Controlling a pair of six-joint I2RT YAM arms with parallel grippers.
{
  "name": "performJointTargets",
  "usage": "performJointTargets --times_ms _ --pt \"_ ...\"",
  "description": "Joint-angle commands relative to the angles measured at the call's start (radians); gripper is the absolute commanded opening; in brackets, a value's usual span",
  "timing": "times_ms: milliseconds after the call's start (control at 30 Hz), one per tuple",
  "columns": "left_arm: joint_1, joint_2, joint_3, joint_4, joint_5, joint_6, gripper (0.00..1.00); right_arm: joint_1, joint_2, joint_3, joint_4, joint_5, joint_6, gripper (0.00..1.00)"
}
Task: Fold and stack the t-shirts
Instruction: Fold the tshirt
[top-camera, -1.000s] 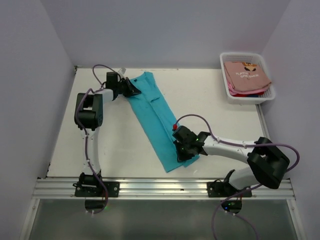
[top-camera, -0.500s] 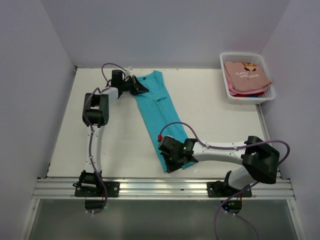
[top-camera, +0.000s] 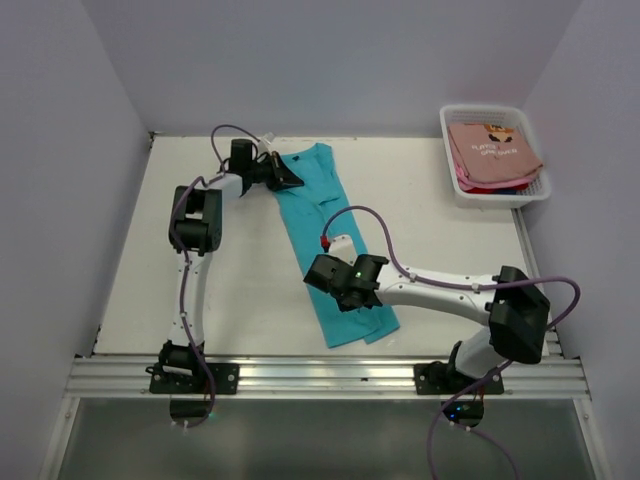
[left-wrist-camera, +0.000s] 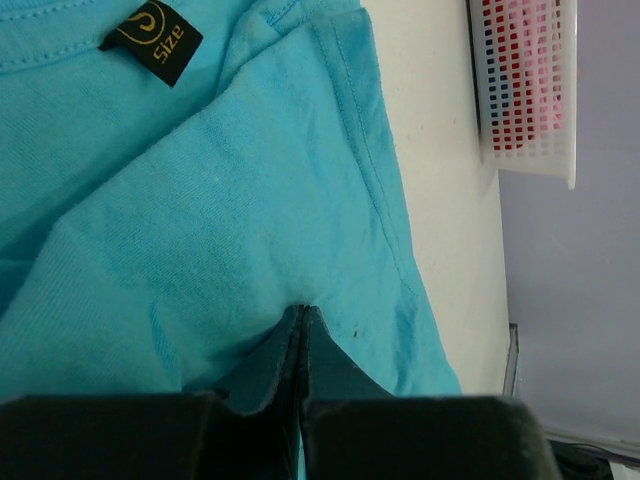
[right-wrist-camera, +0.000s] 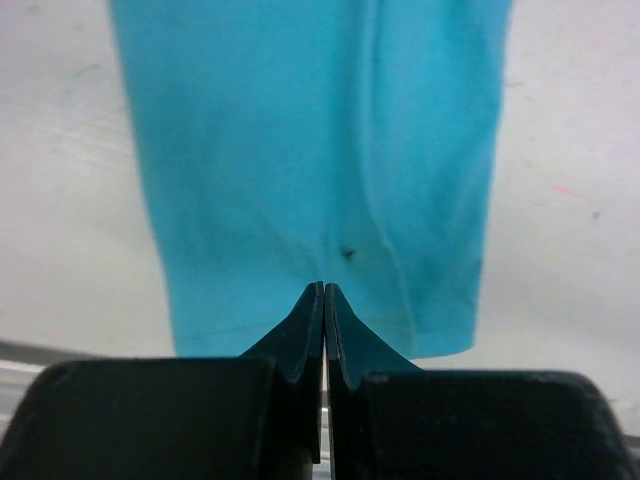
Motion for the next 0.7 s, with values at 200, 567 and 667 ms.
performJointTargets --times_ms 200,567,667 --pt "0.001 -0.031 0.027 -0.083 -0.036 0.075 0.00 -0.017 0.055 -0.044 -0.103 0.163 0.114 0.00" --pt "0.000 -0.070 -0.030 -0.073 -0.053 0.085 0.00 -0.017 -0.050 -0.135 0.093 -0.003 0.028 0.00" --pt "0.000 -0.073 -0.042 -0.074 -0.054 0.092 0.00 -0.019 -0.047 -0.135 0.127 -0.021 0.019 0.00"
